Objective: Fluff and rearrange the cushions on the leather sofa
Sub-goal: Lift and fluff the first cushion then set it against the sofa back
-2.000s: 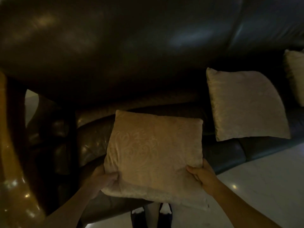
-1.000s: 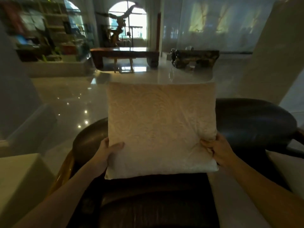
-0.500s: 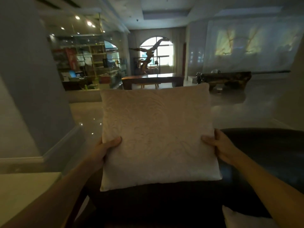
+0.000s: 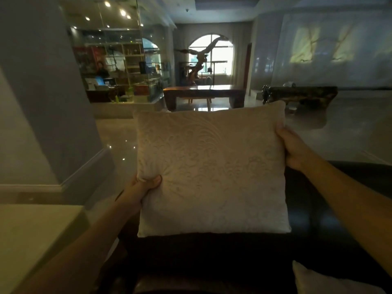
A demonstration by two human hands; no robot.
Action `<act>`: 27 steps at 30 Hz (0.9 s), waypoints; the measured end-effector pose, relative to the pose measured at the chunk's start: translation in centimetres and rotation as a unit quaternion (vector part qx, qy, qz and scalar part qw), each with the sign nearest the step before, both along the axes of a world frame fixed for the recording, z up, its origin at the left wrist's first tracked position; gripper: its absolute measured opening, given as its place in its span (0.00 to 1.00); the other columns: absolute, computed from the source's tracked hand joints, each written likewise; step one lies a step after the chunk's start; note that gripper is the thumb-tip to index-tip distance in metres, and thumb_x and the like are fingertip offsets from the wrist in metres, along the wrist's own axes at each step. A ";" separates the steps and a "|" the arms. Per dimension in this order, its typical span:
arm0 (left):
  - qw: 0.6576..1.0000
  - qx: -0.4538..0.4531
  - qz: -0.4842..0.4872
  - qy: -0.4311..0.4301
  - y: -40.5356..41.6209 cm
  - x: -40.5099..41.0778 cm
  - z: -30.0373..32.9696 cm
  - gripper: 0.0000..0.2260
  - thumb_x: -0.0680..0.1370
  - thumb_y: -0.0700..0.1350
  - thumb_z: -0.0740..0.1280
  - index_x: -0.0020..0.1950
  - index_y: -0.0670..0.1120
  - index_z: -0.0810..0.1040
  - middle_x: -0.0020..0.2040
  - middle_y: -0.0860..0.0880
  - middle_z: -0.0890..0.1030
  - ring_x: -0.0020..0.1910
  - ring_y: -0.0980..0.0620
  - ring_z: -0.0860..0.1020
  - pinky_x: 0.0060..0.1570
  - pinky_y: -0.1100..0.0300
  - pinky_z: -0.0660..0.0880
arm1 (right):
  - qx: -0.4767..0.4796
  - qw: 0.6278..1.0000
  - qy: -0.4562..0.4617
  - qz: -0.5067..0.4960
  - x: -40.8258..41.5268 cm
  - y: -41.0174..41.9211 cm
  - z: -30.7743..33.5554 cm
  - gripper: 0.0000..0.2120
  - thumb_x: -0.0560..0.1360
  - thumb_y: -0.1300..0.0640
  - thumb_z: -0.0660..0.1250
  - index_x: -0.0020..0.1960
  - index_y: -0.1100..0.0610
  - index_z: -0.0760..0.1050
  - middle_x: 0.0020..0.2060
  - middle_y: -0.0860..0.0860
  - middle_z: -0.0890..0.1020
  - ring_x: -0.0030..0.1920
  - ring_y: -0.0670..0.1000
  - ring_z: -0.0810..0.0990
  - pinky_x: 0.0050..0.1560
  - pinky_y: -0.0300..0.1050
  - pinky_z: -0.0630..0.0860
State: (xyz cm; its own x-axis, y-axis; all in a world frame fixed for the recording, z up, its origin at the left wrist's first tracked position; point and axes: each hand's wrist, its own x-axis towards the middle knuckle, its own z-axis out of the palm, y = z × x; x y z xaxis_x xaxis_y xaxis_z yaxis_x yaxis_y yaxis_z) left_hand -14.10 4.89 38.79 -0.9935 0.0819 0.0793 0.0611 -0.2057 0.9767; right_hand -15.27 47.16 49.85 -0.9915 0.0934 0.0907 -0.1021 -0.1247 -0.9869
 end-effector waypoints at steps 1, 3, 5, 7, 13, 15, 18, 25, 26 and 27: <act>1.000 0.000 -0.003 -0.010 -0.1 -0.1 -0.7 0.41 0.53 0.51 0.85 0.63 0.46 0.77 0.56 0.48 0.86 0.56 0.47 0.83 0.45 0.58 0.82 | -0.004 1.000 -0.002 -0.006 -0.4 -0.1 -0.1 0.38 0.66 0.36 0.71 0.72 0.47 0.65 0.65 0.53 0.75 0.63 0.56 0.76 0.61 0.62 0.73; 1.000 -0.004 -0.010 -0.025 -0.3 -0.5 -1.9 0.41 0.52 0.50 0.85 0.63 0.47 0.77 0.54 0.50 0.86 0.55 0.48 0.83 0.44 0.58 0.82 | -0.002 1.000 -0.008 -0.025 -1.0 -0.3 -0.2 0.37 0.65 0.35 0.72 0.69 0.47 0.69 0.64 0.53 0.77 0.62 0.55 0.77 0.62 0.62 0.73; 0.999 -0.012 -0.018 -0.045 -0.5 -0.8 -2.8 0.47 0.49 0.53 0.86 0.67 0.48 0.75 0.59 0.48 0.84 0.59 0.46 0.82 0.52 0.52 0.80 | 0.004 0.999 -0.011 -0.038 -1.1 -0.6 -0.1 0.35 0.64 0.36 0.73 0.67 0.48 0.72 0.62 0.53 0.78 0.61 0.55 0.78 0.60 0.59 0.75; 0.998 -0.016 -0.032 -0.060 -1.0 -1.1 -3.7 0.50 0.50 0.53 0.86 0.70 0.49 0.72 0.64 0.47 0.81 0.63 0.44 0.79 0.61 0.45 0.76 | 0.005 0.999 -0.014 -0.036 -1.6 -0.9 -0.6 0.31 0.64 0.38 0.73 0.64 0.47 0.73 0.61 0.52 0.78 0.60 0.54 0.78 0.57 0.57 0.76; 0.994 -0.040 -0.068 -0.069 -2.3 -1.7 -5.6 0.47 0.54 0.50 0.86 0.71 0.47 0.72 0.65 0.46 0.81 0.63 0.45 0.80 0.61 0.45 0.76 | 0.017 0.998 -0.033 -0.043 -2.9 -1.1 -2.4 0.16 0.73 0.45 0.68 0.59 0.47 0.76 0.57 0.51 0.81 0.57 0.52 0.80 0.54 0.52 0.77; 0.992 -0.059 -0.084 -0.073 -2.9 -2.0 -6.0 0.45 0.55 0.48 0.85 0.70 0.48 0.72 0.65 0.46 0.81 0.62 0.45 0.80 0.60 0.45 0.77 | 0.035 0.995 -0.036 -0.088 -3.5 -1.3 -3.6 0.18 0.73 0.45 0.68 0.60 0.52 0.77 0.56 0.52 0.82 0.58 0.53 0.81 0.54 0.51 0.77; 0.988 -0.076 -0.115 -0.075 -3.3 -2.3 -6.6 0.41 0.60 0.48 0.83 0.70 0.48 0.72 0.65 0.45 0.81 0.62 0.44 0.80 0.59 0.46 0.78 | 0.029 0.987 -0.035 -0.151 -4.1 -2.2 -5.7 0.19 0.74 0.46 0.68 0.60 0.56 0.77 0.54 0.53 0.83 0.54 0.52 0.81 0.48 0.46 0.79; 0.995 -0.002 0.025 -0.096 -3.4 -3.9 -7.7 0.39 0.67 0.68 0.72 0.73 0.52 0.69 0.68 0.49 0.78 0.66 0.47 0.77 0.68 0.43 0.71 | 0.017 0.981 -0.054 -0.183 -4.1 -5.5 -11.0 0.07 0.76 0.49 0.67 0.45 0.51 0.79 0.49 0.52 0.83 0.53 0.53 0.82 0.48 0.49 0.80; 0.994 -0.004 0.046 -0.101 -3.7 -4.0 -8.4 0.37 0.67 0.68 0.72 0.72 0.54 0.71 0.67 0.50 0.79 0.66 0.48 0.77 0.68 0.42 0.70 | 0.030 0.981 -0.062 -0.183 -3.9 -6.0 -12.0 0.07 0.76 0.47 0.67 0.44 0.50 0.79 0.50 0.52 0.83 0.54 0.54 0.81 0.51 0.51 0.79; 0.992 -0.011 0.062 -0.108 -3.8 -4.1 -9.0 0.34 0.68 0.66 0.72 0.70 0.55 0.73 0.66 0.51 0.79 0.65 0.48 0.77 0.68 0.42 0.71 | 0.047 0.979 -0.071 -0.184 -3.6 -6.4 -12.8 0.08 0.75 0.46 0.67 0.44 0.50 0.80 0.50 0.53 0.82 0.54 0.54 0.81 0.53 0.53 0.79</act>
State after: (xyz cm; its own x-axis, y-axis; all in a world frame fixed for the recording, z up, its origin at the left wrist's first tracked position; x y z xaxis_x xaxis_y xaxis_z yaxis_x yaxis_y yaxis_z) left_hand -18.22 1.08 29.75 -0.9896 -0.0418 -0.1376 -0.1275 -0.1882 0.9738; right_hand -18.91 40.75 37.03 -0.8958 0.4439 -0.0205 0.0163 -0.0132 -0.9998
